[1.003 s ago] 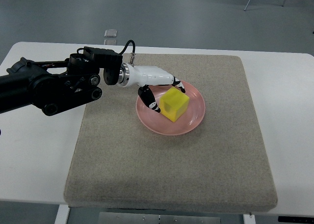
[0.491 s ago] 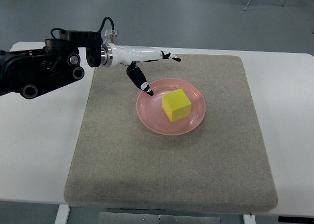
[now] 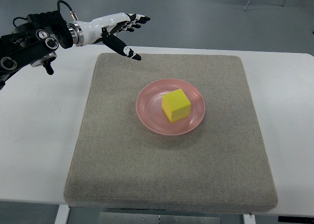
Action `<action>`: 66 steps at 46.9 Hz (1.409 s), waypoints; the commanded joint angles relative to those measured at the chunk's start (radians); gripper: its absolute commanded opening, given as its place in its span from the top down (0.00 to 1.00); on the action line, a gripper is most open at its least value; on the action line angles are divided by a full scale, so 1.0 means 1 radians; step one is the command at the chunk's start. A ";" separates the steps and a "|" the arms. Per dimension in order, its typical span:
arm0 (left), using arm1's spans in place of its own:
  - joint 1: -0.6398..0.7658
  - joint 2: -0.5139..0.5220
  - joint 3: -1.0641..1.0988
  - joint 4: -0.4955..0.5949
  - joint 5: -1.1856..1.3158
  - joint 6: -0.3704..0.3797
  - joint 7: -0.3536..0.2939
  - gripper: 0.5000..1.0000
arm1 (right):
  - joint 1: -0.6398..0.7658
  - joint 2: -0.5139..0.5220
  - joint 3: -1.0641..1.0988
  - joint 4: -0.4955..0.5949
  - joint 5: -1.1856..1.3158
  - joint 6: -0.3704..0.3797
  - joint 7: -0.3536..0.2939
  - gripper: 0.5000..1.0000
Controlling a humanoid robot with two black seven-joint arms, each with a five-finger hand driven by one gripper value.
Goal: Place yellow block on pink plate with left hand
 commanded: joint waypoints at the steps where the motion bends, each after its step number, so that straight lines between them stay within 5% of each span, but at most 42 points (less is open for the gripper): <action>1: 0.030 0.000 -0.041 0.024 -0.021 0.001 0.000 0.01 | 0.000 0.000 0.000 0.000 0.000 0.000 0.000 0.15; 23: 0.146 -0.028 -0.147 0.168 -0.582 -0.027 0.000 0.01 | 0.000 0.000 0.000 0.000 0.000 0.000 0.000 0.15; 34: 0.165 -0.036 -0.149 0.215 -0.813 -0.169 0.008 0.01 | 0.000 0.000 0.000 0.000 0.000 0.000 0.000 0.15; 56: 0.169 -0.036 -0.152 0.318 -1.098 -0.326 0.192 0.01 | -0.016 0.000 -0.003 0.011 -0.005 0.009 0.000 0.15; 66: 0.169 -0.036 -0.150 0.323 -1.109 -0.343 0.201 0.01 | -0.022 0.000 -0.008 0.047 -0.006 0.009 0.000 0.15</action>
